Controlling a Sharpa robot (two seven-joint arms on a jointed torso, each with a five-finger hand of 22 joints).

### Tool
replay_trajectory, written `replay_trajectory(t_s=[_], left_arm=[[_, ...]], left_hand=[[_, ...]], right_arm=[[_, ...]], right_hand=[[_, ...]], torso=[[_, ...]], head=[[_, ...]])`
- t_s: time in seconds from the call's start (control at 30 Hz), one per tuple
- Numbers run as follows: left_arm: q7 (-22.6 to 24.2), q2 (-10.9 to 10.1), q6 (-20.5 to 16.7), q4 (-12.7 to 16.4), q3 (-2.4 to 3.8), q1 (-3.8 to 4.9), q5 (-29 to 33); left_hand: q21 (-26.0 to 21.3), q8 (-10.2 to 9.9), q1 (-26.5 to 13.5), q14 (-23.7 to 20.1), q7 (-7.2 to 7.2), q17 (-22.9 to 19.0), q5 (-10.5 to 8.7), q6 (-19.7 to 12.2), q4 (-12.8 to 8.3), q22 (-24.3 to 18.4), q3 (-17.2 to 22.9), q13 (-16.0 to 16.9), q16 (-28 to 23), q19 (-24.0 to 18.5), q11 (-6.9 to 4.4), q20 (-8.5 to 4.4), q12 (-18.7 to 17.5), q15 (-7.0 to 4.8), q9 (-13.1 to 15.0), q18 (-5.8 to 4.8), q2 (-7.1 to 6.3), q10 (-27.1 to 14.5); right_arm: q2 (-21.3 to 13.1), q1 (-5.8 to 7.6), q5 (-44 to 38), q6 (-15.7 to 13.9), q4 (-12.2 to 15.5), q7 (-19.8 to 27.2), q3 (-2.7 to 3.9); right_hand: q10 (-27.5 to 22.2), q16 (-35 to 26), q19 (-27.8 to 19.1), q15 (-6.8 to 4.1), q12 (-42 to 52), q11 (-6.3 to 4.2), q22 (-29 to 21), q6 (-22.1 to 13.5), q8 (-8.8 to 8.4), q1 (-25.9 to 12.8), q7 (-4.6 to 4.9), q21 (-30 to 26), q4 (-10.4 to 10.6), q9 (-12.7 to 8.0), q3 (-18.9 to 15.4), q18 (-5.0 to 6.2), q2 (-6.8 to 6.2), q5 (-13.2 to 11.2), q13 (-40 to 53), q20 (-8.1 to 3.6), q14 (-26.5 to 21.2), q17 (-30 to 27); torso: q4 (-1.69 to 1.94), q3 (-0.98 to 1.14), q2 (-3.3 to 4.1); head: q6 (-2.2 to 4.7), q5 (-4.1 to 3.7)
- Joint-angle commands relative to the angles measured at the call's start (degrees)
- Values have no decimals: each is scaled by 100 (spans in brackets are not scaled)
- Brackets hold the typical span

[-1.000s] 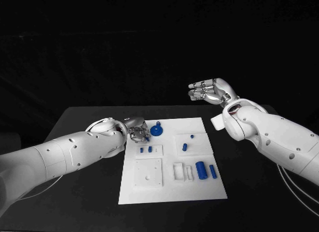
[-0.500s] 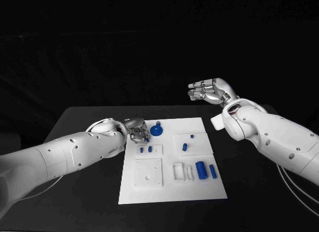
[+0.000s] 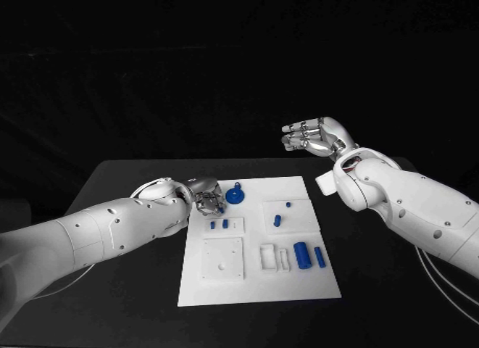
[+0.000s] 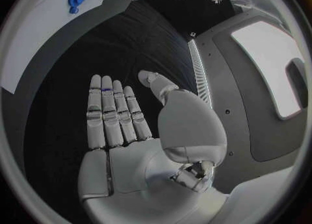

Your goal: Assemble the parts on the task board

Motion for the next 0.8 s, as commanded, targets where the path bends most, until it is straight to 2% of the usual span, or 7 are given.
replay_trajectory(t_s=[0.03,0.53,0.67,0.7,0.8], left_arm=[[-42,40,94,-25,-50,-40,-65],[4,68,186,-31,-161,-47,-95],[9,53,90,-37,-172,-47,-96],[12,48,61,-40,-173,-47,-93],[19,35,-5,-45,-175,-47,-87]], left_hand=[[20,15,32,30,6,8,0,12,6,65,3,-8,20,32,-8,-11,24,-9,10,106,21,14],[27,12,46,-4,-10,11,-45,82,-48,78,-65,-7,14,2,-31,-18,26,-18,6,81,-28,82],[24,2,64,-47,11,12,-67,-21,-66,82,-113,-8,7,-32,-9,-6,25,-2,-3,71,-50,19],[26,-1,76,-57,35,13,-73,-152,-79,87,-118,-7,7,-41,3,0,25,5,-9,68,-64,8],[33,7,83,-76,41,18,-80,-188,-81,94,-133,-8,14,-63,10,9,25,12,-3,68,-72,-11]], right_arm=[[8,1,0,97,15,78,1],[5,1,0,109,18,78,1],[2,1,0,107,16,77,0],[1,1,0,107,16,77,0],[-1,1,0,107,13,76,0]], right_hand=[[-27,-31,0,41,-37,11,-7,-41,-26,64,-6,19,33,-8,9,-20,-4,12,5,7,-2,-8],[-24,-31,3,41,-37,8,-7,-16,-25,62,-9,19,38,-7,17,-20,2,21,6,5,2,-8],[-24,-31,3,41,-37,8,-7,-16,-25,62,-9,19,38,-7,17,-20,2,21,6,5,2,-8],[-24,-31,3,41,-37,8,-7,-16,-25,62,-9,19,38,-7,17,-20,2,21,6,5,2,-8],[-25,-30,2,42,-36,8,-7,-14,-24,59,-9,19,39,-7,9,-21,-4,25,6,6,0,-8]], torso=[[-2,1,2],[0,-1,1],[1,-2,1],[1,-1,1],[-1,-4,3]], head=[[0,0],[-7,-9],[1,-8],[1,-9],[-2,-13]])
